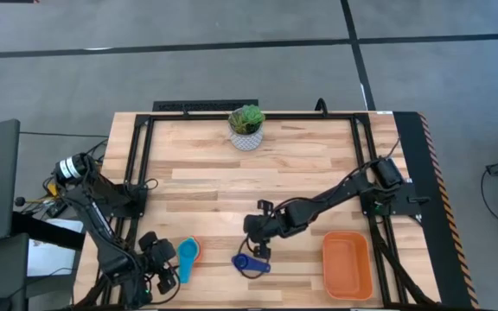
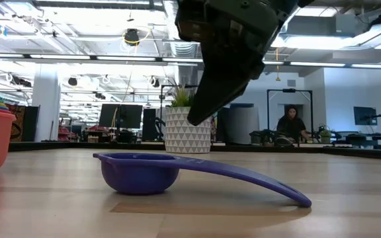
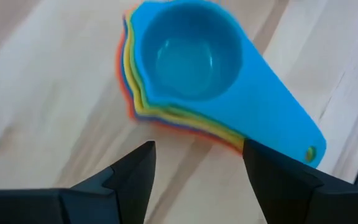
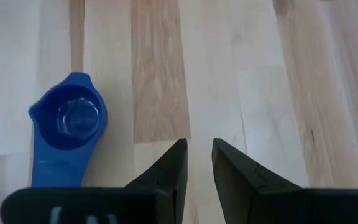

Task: Nest measuring cups in basket
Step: Stack the blue measuring cup on top of the green measuring cup, then stack the dark blue measuring cup on top of the blue measuring cup

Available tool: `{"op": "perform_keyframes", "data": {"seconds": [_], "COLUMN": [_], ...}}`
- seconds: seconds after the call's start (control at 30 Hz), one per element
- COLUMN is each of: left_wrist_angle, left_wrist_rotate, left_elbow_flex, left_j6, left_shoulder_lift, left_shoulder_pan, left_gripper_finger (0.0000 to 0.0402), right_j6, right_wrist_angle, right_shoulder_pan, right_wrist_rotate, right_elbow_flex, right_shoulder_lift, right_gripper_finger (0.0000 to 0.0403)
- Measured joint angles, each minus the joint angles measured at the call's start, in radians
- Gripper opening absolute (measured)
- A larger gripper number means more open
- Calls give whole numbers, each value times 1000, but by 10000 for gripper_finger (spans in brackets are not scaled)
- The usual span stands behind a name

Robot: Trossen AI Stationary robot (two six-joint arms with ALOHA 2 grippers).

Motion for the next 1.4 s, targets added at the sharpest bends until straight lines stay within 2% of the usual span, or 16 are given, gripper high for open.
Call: {"op": "perform_keyframes", "data": {"seconds": [0.43,0.67,0.8,0.97,1.2,1.4], "left_wrist_angle": [-12,-35,-30,-33,-34,0], "left_wrist_rotate": [-38,-103,-91,-47,59,5], "left_elbow_flex": [0,0,1,30,118,125], "left_j6": [177,279,358,460,532,493], "left_shoulder_lift": [0,0,-1,-1,-4,-2], "left_shoulder_pan": [108,199,258,303,342,314], "left_gripper_finger": [231,231,231,231,231,231], "right_j6": [25,31,36,25,1,1], "right_wrist_angle": [-31,-44,-44,41,150,179], "right_shoulder_pan": [9,21,36,36,36,40], "right_wrist_rotate": [6,28,28,21,20,-57], "right_elbow_flex": [0,0,0,1,1,1], "right_shoulder_lift": [0,0,0,5,15,18], "right_gripper_finger": [102,102,102,108,156,237]}}
